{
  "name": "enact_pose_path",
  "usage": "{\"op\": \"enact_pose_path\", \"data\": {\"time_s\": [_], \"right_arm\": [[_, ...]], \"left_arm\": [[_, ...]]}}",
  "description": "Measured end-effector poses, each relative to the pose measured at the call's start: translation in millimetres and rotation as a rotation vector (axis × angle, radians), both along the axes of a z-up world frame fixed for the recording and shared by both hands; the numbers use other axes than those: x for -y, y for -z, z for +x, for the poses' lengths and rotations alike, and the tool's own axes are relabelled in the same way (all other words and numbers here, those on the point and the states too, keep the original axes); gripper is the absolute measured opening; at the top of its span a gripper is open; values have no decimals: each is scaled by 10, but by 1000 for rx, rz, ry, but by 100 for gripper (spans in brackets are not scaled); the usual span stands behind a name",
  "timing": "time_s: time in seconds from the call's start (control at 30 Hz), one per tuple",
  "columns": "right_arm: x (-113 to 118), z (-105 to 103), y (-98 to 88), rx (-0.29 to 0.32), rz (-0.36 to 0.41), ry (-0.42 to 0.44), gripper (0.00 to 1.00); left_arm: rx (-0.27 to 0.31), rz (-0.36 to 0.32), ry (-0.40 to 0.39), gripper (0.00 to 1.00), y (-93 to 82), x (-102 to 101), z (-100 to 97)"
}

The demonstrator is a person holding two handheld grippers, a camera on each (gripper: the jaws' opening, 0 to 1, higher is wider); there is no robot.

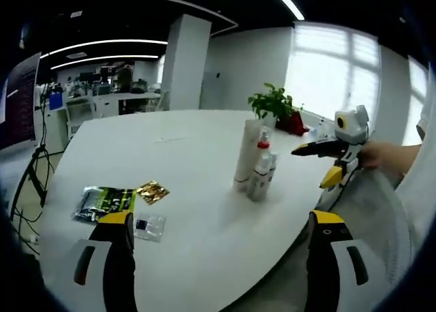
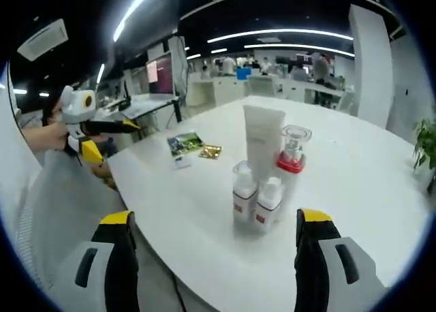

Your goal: Arrange the skincare products in the storage area until every visible bottle or jar stands upright without overlapping.

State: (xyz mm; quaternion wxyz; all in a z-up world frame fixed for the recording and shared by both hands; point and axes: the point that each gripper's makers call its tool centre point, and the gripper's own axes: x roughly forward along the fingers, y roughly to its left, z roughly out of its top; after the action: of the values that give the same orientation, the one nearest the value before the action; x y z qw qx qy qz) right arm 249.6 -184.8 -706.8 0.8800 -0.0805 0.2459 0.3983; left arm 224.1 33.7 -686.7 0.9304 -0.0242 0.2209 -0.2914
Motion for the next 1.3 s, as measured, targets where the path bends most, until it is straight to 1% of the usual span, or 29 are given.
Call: {"op": "enact_pose_path", "data": {"time_s": [0.07, 0.17, 0.2, 0.23, 0.33, 0.47, 0.53, 0.57, 0.63, 0.7, 0.9, 1.0, 1.03, 1.07, 1.17, 1.3], "right_arm": [[17, 13, 6, 0, -10, 5, 96], [22, 21, 7, 0, -10, 5, 96], [25, 23, 8, 0, -12, 6, 95], [24, 20, 12, -3, -12, 7, 95], [39, 40, 37, -26, 0, 17, 95], [67, 58, 59, -40, 2, 37, 95], [66, 38, 62, -43, 0, 40, 94], [66, 36, 66, -45, -1, 41, 94], [66, 29, 90, -56, -6, 40, 94], [82, 34, 112, -64, -10, 43, 94], [84, 20, 144, -85, -11, 46, 94], [81, 11, 180, -95, -17, 41, 94], [84, 11, 196, -99, -19, 39, 94], [89, 15, 212, -102, -19, 38, 94], [78, 4, 215, -107, -21, 38, 94], [59, -7, 212, -112, -16, 35, 94]], "left_arm": [[-17, -8, -10, 99, 30, -25, 19], [-40, 3, -32, 99, 84, -93, 46], [-50, -5, -47, 99, 100, -124, 60], [-67, -9, -83, 99, 130, -188, 91], [-73, -3, -125, 99, 169, -303, 170], [-121, -24, -201, 99, 290, -492, 298], [-130, -25, -219, 99, 324, -551, 343], [-132, -14, -239, 99, 350, -603, 376], [-138, -1, -258, 99, 387, -646, 420], [-154, -2, -293, 99, 427, -717, 474], [-217, 22, -358, 99, 638, -890, 651], [-236, 32, -393, 99, 729, -972, 755], [-253, 34, -408, 99, 773, -999, 794], [-272, 35, -427, 99, 789, -987, 787], [-305, 32, -490, 98, 854, -1036, 865], [-328, 30, -583, 97, 941, -1126, 1030]]}}
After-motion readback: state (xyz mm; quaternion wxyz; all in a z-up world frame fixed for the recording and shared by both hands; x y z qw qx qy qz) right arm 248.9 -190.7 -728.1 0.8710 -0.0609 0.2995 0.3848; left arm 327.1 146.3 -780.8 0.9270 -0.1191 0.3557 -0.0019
